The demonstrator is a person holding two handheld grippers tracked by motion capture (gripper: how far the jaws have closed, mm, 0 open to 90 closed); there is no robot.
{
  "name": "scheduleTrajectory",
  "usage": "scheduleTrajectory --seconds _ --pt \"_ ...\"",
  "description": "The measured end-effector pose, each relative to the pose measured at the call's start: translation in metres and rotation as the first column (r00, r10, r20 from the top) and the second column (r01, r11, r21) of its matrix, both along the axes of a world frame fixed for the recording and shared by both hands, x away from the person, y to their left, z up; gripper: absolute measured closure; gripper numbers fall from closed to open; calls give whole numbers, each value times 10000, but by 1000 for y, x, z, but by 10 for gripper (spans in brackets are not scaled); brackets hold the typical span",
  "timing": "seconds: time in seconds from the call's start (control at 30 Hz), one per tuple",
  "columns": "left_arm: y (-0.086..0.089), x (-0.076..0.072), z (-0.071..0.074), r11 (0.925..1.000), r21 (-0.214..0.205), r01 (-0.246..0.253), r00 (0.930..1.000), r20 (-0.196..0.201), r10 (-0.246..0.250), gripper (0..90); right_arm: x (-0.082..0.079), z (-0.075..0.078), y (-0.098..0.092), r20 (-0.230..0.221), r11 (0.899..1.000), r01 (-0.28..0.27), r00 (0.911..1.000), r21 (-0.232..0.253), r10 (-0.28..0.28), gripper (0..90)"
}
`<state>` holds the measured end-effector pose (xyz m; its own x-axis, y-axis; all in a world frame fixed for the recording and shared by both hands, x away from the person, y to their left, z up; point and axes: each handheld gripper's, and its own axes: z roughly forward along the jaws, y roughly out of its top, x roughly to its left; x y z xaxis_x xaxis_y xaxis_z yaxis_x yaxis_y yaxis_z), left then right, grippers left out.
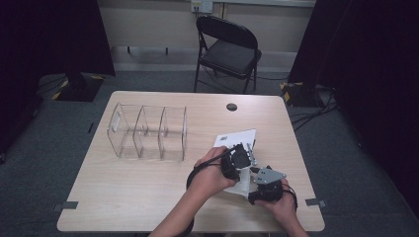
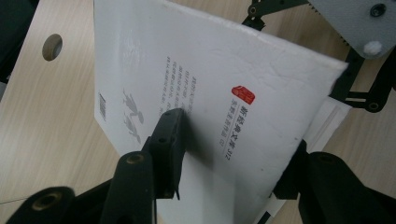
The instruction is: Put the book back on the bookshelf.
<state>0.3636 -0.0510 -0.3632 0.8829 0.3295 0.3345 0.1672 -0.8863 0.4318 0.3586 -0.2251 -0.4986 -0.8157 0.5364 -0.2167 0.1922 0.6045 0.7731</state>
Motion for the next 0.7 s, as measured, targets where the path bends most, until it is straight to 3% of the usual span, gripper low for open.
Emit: scheduleTrajectory --seconds 0.37,0.63,0.7 --pt "-4 0 4 9999 146 38 9998 -185 -35 546 -2 3 0 302 9999 16 9995 -128 -12 145" --pt "-5 -1 6 9997 227 77 9999 -101 -75 552 -2 10 2 939 9982 -368 9947 -481 412 175" --pt "-6 -2 6 9996 274 90 9999 -61 -89 553 -3 11 3 883 9973 -503 9946 -542 549 177"
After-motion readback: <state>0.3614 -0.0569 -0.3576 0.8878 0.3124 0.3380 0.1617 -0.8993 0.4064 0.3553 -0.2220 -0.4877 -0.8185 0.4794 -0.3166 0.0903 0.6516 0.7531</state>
